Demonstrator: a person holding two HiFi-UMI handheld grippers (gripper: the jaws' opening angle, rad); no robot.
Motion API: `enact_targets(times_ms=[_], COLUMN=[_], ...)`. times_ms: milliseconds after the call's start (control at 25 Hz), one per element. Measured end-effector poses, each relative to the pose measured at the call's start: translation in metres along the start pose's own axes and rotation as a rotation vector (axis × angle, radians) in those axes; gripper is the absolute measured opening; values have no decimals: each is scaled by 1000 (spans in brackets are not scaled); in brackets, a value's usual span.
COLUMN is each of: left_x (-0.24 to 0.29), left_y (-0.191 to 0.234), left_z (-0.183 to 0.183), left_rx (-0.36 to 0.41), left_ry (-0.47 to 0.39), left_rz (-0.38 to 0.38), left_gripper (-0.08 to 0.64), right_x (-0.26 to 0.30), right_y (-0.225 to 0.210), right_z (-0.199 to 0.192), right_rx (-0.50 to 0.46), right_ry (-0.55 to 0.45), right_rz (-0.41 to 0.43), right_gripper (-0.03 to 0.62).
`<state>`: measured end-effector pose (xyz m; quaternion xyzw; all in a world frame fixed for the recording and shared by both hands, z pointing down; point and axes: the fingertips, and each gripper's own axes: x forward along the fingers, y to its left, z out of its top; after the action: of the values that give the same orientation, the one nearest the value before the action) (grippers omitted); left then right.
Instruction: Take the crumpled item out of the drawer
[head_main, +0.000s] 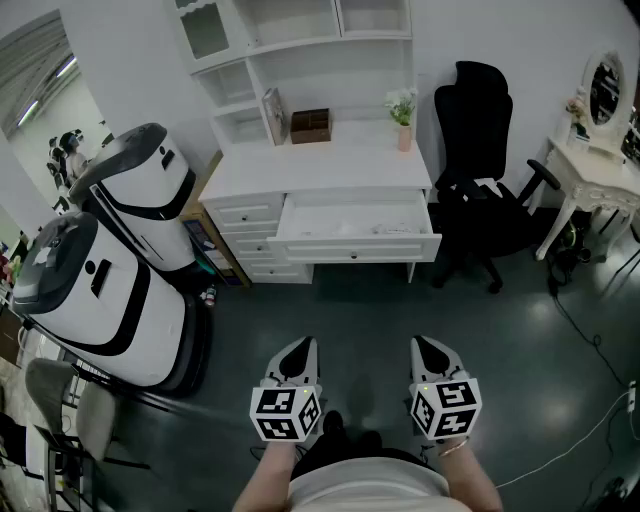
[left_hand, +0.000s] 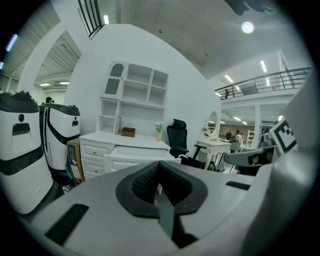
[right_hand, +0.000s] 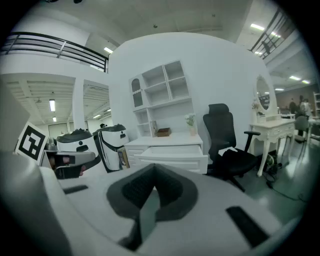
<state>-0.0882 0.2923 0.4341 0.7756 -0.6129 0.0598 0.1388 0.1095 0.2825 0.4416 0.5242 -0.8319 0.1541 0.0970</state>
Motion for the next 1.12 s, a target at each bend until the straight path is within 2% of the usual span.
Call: enact_targets(times_ms=[360,600,920,1120], left_x=[-4,-5,-2,15], left_y=[-1,-9,-3,13], left_z=[-3,-1,3,6], left_rx=[-19,7,-6,-11], left_ry=[6,-5,-13,-10], left_rz=[12,22,22,25], left_gripper=[-6,-6,78,109], right_x=[-4,-8,2,20], right_y=[1,-1,5,1], right_z=[0,0,1,6], right_rx=[12,27,32,37], right_ry=[-16,-21,-21,-19], right_rz=[-12,14,54,44], right_gripper=[2,2,2,2])
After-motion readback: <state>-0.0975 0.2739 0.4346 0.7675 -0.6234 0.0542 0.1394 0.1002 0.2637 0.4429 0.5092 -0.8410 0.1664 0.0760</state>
